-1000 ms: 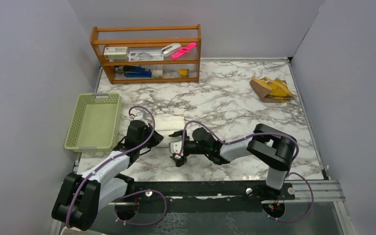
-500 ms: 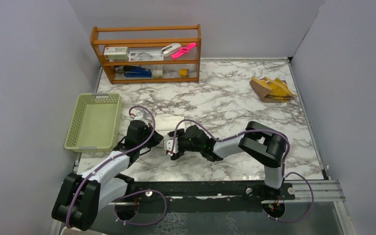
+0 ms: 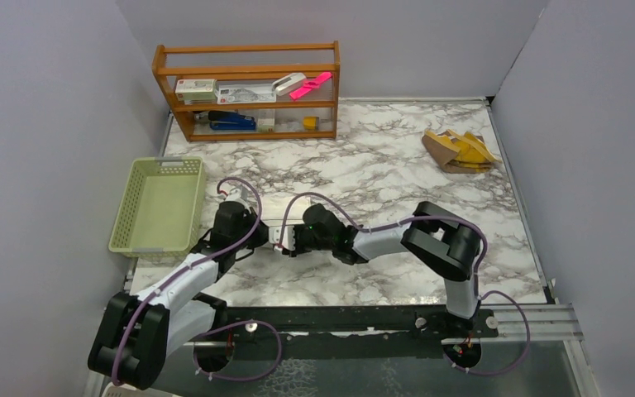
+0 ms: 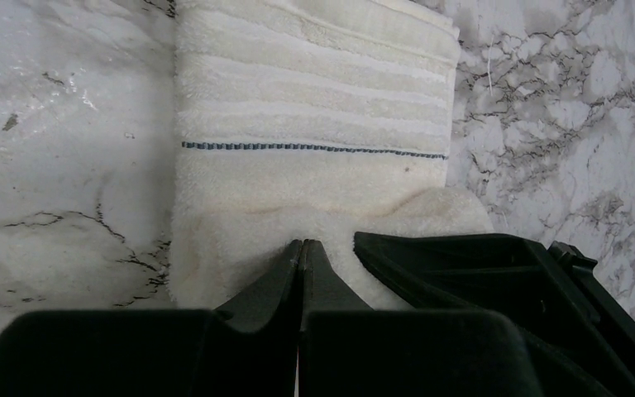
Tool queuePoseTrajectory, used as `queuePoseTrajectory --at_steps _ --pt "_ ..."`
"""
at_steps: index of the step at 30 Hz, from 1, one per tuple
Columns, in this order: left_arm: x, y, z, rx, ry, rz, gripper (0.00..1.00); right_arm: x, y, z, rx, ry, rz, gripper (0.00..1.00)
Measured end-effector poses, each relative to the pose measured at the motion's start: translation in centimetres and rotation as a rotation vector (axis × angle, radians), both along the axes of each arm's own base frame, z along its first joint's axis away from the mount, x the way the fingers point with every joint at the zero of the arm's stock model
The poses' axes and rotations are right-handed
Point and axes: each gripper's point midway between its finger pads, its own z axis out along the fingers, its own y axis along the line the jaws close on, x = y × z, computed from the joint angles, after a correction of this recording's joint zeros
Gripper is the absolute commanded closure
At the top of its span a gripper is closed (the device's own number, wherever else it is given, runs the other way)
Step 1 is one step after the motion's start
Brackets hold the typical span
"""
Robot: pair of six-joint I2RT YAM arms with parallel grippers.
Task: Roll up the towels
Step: Roll the towel at the center of the board.
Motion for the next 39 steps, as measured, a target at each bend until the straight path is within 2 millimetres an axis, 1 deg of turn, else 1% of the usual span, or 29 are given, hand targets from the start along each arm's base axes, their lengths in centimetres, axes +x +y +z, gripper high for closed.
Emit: queuePoseTrajectory --at_steps 2,5,7,11,13,16,18,22,26,29,33,39 --pt "0.1 0.2 0.3 0.008 0.003 0.004 1.00 0.3 0.1 0.1 0.000 0.049 -0.010 0.84" --pt "0.4 0.5 1.3 0.014 -0.005 0.014 1.00 1.3 0.2 0.3 0.008 0.157 -0.034 0.86" --pt "0.9 0.6 2.8 0.009 -0.034 0.023 1.00 2.2 0.1 0.5 0.015 0.234 -0.055 0.98" --pt "1.9 0.6 6.1 -0.014 -0.116 0.037 1.00 3.9 -0.3 0.7 0.022 0.422 -0.080 0.99" --pt "2.0 0.6 6.7 -0.020 -0.134 0.038 1.00 4.8 -0.1 0.8 0.023 0.529 -0.074 0.99" --pt "1.9 0.6 6.4 -0.016 -0.122 0.037 1.00 6.0 -0.1 0.9 0.043 0.722 -0.046 0.98" --pt "1.8 0.6 5.5 -0.009 -0.096 0.037 1.00 6.5 -0.6 0.8 0.060 0.849 -0.028 0.98" --pt "1.6 0.6 3.6 0.006 -0.045 0.035 1.00 6.6 -1.8 0.7 0.092 1.080 -0.001 0.97" --pt "1.9 0.5 2.4 0.014 -0.018 0.034 1.00 6.7 -2.8 0.6 0.105 1.257 0.004 0.95" --pt "2.4 0.3 1.8 0.017 -0.008 0.032 1.00 6.8 -2.6 0.7 0.101 1.323 0.007 0.93" --pt "3.5 -0.4 1.2 0.010 0.005 0.019 1.00 6.6 -2.7 0.5 0.090 1.360 -0.007 0.91" --pt "4.7 -1.2 1.7 -0.020 -0.014 0.003 1.00 6.5 -2.8 0.5 0.080 1.379 -0.020 0.91"
